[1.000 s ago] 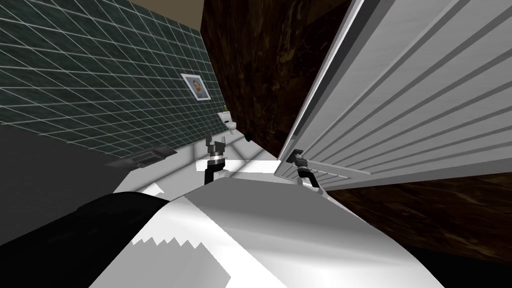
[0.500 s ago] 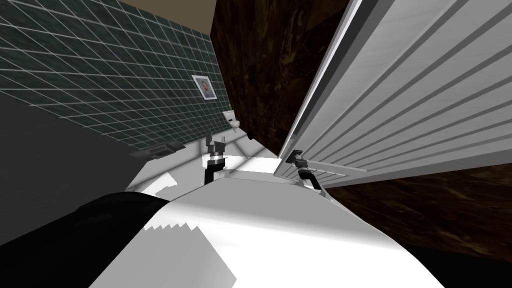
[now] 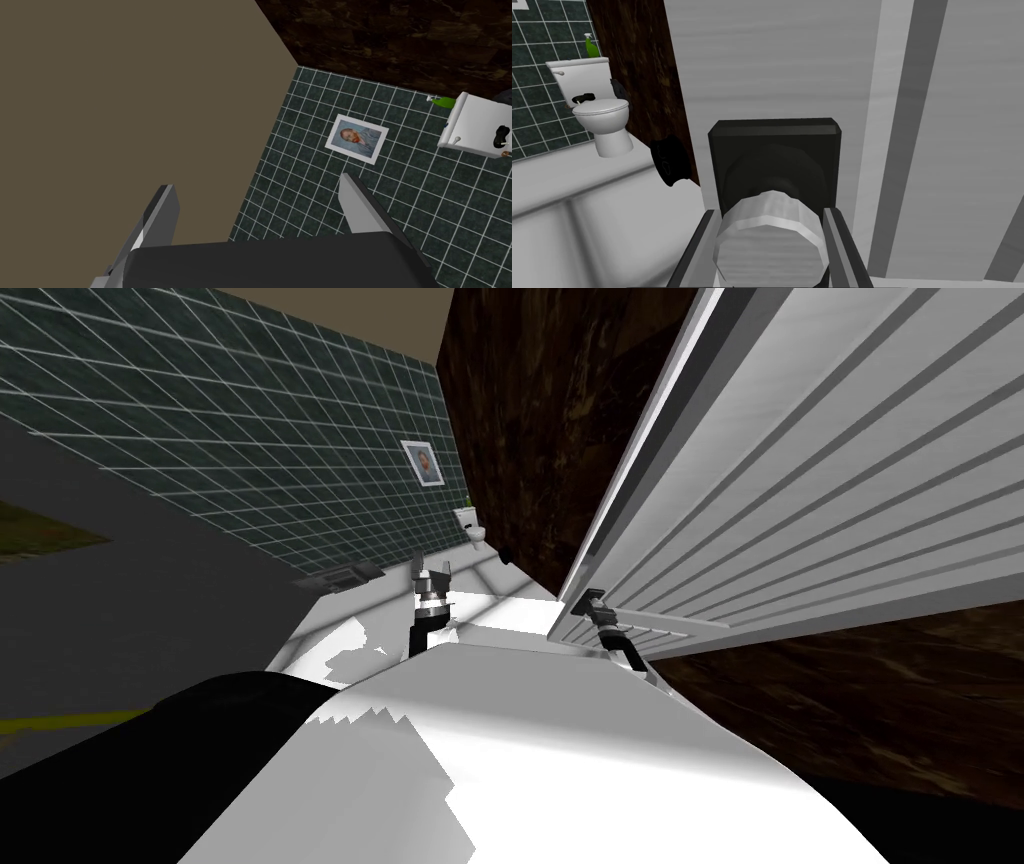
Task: Pull the door open
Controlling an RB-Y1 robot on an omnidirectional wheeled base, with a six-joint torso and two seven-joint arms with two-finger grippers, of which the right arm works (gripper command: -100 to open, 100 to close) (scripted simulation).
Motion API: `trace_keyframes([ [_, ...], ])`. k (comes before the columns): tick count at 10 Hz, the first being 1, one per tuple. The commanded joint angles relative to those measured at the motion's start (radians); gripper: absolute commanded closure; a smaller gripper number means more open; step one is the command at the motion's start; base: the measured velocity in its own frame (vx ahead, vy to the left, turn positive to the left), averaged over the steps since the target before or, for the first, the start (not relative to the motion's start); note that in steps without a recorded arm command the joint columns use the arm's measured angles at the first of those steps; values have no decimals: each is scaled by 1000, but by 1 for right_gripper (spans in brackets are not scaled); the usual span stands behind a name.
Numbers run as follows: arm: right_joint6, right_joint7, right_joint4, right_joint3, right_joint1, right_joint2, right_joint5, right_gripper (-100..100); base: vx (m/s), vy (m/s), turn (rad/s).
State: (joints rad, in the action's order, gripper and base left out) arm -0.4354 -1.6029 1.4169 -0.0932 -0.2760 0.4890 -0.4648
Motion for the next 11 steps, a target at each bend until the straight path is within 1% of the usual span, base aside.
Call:
trace_keyframes([
  [1,-18,-20,5,-17,-13,17,5,100,-235,-83,99],
  [3,-38,-46,14,-35,-30,45,11,100,-217,-96,143],
  [5,-52,-64,20,-48,-41,63,15,100,-201,-62,101],
  [6,-41,-57,19,-46,-39,57,14,100,-84,-12,23],
  [7,-55,-71,19,-57,-49,71,19,100,-139,-40,99],
  [11,-99,-112,21,-81,-70,114,30,100,-208,-72,135],
])
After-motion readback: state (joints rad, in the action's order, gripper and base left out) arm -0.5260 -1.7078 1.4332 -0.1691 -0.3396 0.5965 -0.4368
